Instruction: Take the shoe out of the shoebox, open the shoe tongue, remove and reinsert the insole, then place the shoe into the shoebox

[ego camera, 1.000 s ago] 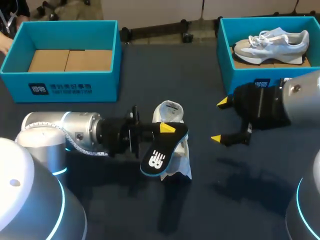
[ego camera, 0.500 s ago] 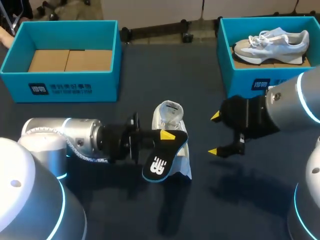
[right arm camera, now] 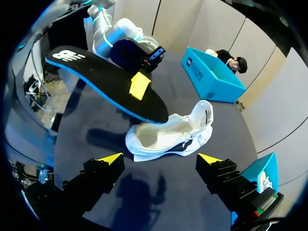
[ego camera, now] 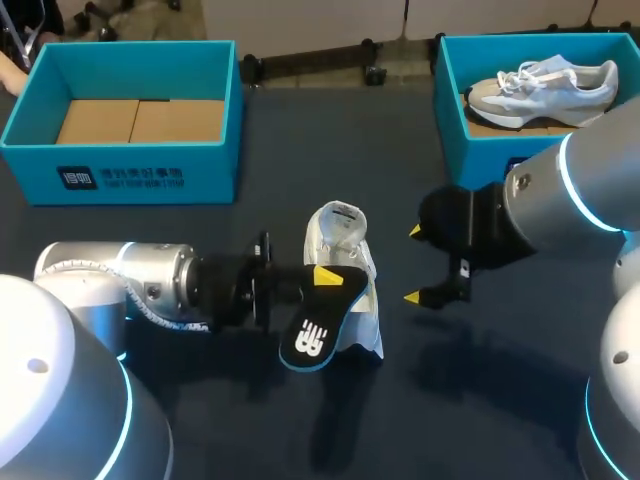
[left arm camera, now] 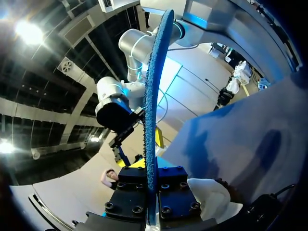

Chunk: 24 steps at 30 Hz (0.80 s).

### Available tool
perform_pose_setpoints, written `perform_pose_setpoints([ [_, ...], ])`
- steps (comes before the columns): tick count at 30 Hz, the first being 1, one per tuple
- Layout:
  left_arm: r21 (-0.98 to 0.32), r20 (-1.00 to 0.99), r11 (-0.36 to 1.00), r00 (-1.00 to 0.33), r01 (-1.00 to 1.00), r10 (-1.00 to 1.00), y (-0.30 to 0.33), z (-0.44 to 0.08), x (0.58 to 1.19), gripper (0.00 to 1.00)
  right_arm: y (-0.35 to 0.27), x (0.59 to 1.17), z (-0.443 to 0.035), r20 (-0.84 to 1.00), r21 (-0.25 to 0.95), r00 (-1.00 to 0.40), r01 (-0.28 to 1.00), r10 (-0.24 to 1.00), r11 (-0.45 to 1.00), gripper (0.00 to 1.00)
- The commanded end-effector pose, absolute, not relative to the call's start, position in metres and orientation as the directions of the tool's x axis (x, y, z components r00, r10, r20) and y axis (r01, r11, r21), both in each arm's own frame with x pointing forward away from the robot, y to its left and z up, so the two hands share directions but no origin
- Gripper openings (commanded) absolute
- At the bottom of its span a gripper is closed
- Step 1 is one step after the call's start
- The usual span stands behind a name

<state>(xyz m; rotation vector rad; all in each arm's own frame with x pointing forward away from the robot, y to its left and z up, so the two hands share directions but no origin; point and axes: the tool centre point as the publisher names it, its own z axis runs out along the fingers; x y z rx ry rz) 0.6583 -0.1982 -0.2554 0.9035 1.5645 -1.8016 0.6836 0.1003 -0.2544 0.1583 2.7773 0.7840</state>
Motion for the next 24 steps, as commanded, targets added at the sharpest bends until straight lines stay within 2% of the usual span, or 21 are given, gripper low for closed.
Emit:
perform_pose_setpoints([
  [1,-0.595,-0.799,-0.136,-0.601,0.792,0.0,-0.195,-0.26,0.653,0.0,0.101,0.683,-0.256,-0.211,0.526,-0.962,0.037,0.173,0.85,1.0],
  [3,-0.597,-0.798,-0.132,-0.602,0.791,0.0,-0.193,-0.263,0.653,0.0,0.104,0.685,-0.259,-0.231,0.462,-0.967,-0.01,0.109,0.887,1.0],
  [9,-0.601,-0.795,-0.133,-0.607,0.788,-0.004,-0.189,-0.266,0.651,0.0,0.112,0.687,-0.269,-0.272,0.376,-0.962,-0.109,-0.003,0.92,1.0],
  [24,-0.604,-0.793,-0.128,-0.609,0.787,-0.002,-0.187,-0.273,0.65,0.0,0.129,0.695,-0.294,-0.245,0.311,-0.965,-0.167,-0.091,0.936,1.0],
])
